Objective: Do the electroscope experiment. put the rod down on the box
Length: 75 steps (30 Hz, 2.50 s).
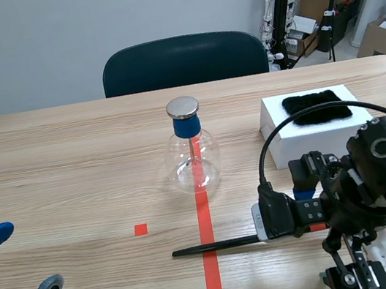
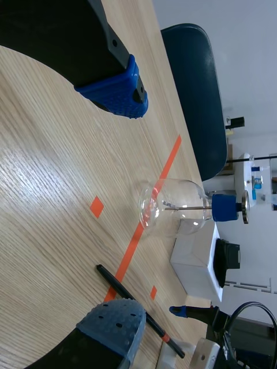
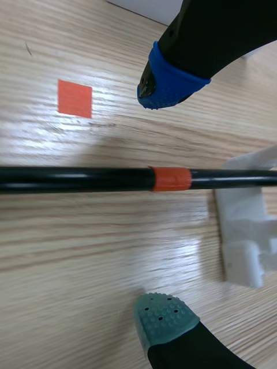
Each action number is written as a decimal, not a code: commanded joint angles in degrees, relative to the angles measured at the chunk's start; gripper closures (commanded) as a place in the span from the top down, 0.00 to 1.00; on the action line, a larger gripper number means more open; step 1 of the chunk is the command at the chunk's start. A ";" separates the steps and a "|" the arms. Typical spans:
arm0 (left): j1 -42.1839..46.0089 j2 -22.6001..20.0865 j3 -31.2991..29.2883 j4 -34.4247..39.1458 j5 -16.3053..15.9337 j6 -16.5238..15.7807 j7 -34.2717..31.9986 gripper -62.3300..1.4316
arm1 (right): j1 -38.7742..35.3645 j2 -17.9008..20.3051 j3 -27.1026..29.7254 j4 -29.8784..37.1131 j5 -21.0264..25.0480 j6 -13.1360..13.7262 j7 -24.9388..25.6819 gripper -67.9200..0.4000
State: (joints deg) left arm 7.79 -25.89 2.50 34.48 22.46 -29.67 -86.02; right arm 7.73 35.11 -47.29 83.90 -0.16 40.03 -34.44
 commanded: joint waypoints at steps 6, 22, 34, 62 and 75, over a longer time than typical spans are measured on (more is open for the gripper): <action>0.11 -0.52 -0.26 0.83 -0.74 -0.11 -1.60 1.00 | 0.70 1.90 0.42 1.09 1.53 -1.46 0.09 1.00; 0.11 -0.52 -0.26 0.83 -0.74 -0.11 -1.60 1.00 | -1.14 7.45 7.28 5.64 9.70 -1.46 24.17 1.00; 0.11 -0.52 -0.26 0.83 -0.74 -0.11 -1.60 1.00 | -4.94 9.51 7.65 5.68 9.62 -1.46 51.21 1.00; 0.11 -0.52 -0.26 0.83 -0.74 -0.11 -1.60 1.00 | -4.90 9.33 7.63 5.68 9.60 -1.46 53.88 1.00; 0.11 -0.52 -0.26 0.83 -0.74 -0.11 -1.60 1.00 | -4.90 9.33 7.63 5.68 9.60 -1.46 53.90 1.00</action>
State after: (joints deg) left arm 7.79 -25.89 2.50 34.48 22.46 -29.67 -86.02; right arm 2.02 44.16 -39.86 88.95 8.84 38.57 18.61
